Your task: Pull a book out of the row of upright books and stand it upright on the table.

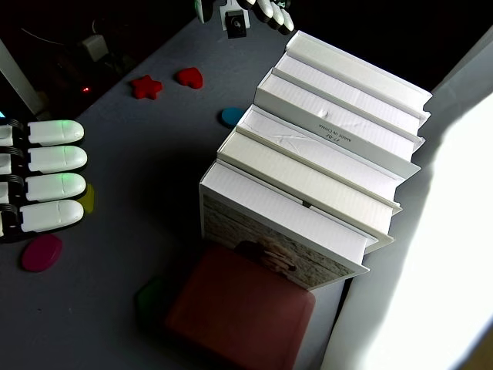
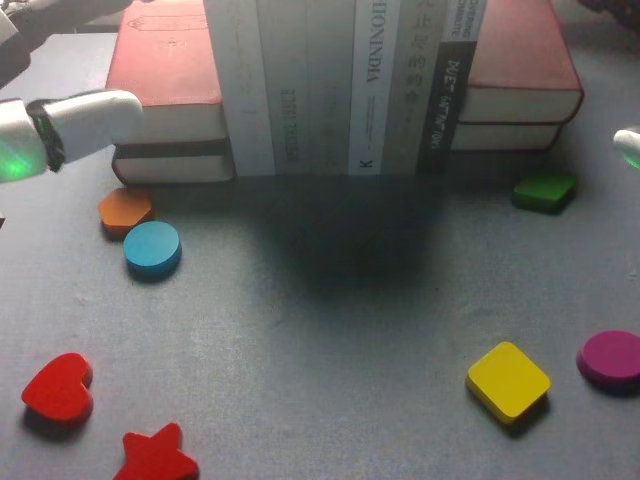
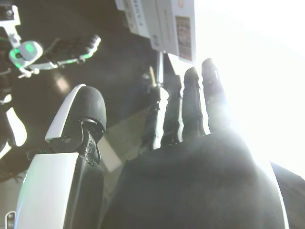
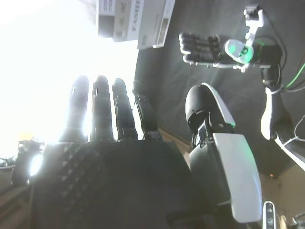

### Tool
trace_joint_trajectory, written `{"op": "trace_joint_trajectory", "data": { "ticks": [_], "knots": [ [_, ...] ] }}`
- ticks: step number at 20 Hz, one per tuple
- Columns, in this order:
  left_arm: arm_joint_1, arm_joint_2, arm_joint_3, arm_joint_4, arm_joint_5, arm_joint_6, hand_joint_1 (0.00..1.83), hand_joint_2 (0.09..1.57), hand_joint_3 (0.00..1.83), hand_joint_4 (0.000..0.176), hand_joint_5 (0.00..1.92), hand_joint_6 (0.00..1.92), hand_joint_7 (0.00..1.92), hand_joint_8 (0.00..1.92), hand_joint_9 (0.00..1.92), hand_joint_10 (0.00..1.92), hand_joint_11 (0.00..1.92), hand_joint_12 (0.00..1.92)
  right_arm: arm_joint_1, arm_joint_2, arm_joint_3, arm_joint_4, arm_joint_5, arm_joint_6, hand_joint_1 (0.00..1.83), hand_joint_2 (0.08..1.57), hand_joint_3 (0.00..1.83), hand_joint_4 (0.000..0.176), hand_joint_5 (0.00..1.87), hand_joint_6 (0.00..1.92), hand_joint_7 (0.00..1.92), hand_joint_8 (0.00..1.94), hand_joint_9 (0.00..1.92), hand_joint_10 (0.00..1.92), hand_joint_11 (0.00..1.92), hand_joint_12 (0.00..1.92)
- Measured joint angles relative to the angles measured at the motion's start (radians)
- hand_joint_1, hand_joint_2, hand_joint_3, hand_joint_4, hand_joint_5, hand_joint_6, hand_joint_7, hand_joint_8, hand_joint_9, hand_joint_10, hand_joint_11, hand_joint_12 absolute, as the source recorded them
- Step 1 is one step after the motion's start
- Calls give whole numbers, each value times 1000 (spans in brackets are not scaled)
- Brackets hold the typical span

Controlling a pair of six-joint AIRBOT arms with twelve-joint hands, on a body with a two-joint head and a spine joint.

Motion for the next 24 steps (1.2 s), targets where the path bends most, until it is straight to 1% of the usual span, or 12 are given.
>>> {"op": "trace_joint_trajectory", "data": {
  "ticks": [1, 2, 3, 6, 7, 8, 9, 10, 13, 18, 20, 24],
  "knots": [
    [9, -3, 0, -22, -14, 0, 295, 1397, 16, 0, 154, 1, 10, 2, 4, 1, 50, 26, 6, -3, 1, 0, -3, 0, 621, 1344, 16, 0, 11, 2, 0, 0, 0, 0, 0, 887],
    [19, -5, 0, -34, -21, 0, 287, 1417, 0, 0, 159, 2, 26, 3, 45, 1, 9, 298, 9, -3, 1, -1, 0, 0, 624, 1351, 8, 0, 10, 1, 0, 0, 1, 0, 0, 997],
    [28, -6, 0, -43, -33, 1, 265, 1408, 0, 0, 158, 1, 32, 2, 54, 1, 1, 405, 21, -9, 3, 5, 6, 0, 617, 1348, 3, 0, 13, 1, 0, 0, 20, 8, 0, 1090],
    [30, -7, 0, -65, -41, 2, 300, 1393, 0, 0, 183, 4, 61, 4, 80, 5, 0, 470, 49, -30, 20, -1, 1, 1, 665, 1336, 0, 0, 0, 0, 0, 0, 0, 0, 0, 877],
    [30, -8, 0, -72, -43, 3, 303, 1392, 0, 0, 189, 5, 67, 6, 85, 7, 0, 468, 62, -35, 26, -1, -4, 1, 721, 1338, 1, 0, 0, 0, 0, 0, 0, 0, 0, 676],
    [32, -9, 0, -76, -46, 4, 303, 1392, 0, 0, 189, 5, 67, 6, 85, 7, 0, 468, 81, -42, 36, -2, -8, 1, 721, 1338, 1, 0, 0, 0, 0, 0, 0, 0, 0, 676],
    [37, -12, 1, -80, -50, 4, 296, 1396, 0, 2, 181, 1, 61, 2, 77, 2, 0, 435, 105, -49, 48, -2, -16, 1, 825, 1368, 2, 0, 0, 0, 0, 0, 0, 0, 0, 408],
    [42, -15, 3, -86, -49, 5, 296, 1396, 0, 2, 181, 1, 61, 2, 77, 2, 0, 435, 135, -60, 61, -2, -32, 1, 825, 1368, 2, 0, 0, 0, 0, 0, 0, 0, 0, 408],
    [54, -20, 7, -103, -48, 7, 372, 1381, 0, 0, 119, 2, 25, 1, 62, 1, 0, 441, 237, -100, 98, -35, -99, 2, 639, 1395, 1, 0, 0, 0, 0, 0, 0, 0, 0, 4],
    [66, -20, 15, -133, -50, 6, 336, 1383, 0, 14, 85, 4, 0, 0, 18, 2, 0, 261, 423, -191, 173, -149, -305, 2, 368, 1372, 0, 0, 12, 5, 0, 0, 0, 0, 0, 0],
    [71, -20, 15, -134, -48, 6, 360, 1379, 0, 3, 99, 3, 20, 3, 37, 7, 0, 306, 499, -232, 204, -185, -388, 2, 324, 1380, 2, 0, 67, 26, 0, 0, 0, 0, 0, 0],
    [72, -34, 20, -143, -47, 6, 396, 1372, 0, 11, 118, 3, 34, 2, 39, 3, 0, 240, 549, -288, 242, -209, -491, -19, 165, 1390, 4, 0, 160, 54, 0, 0, 0, 0, 0, 0]
  ]
}}
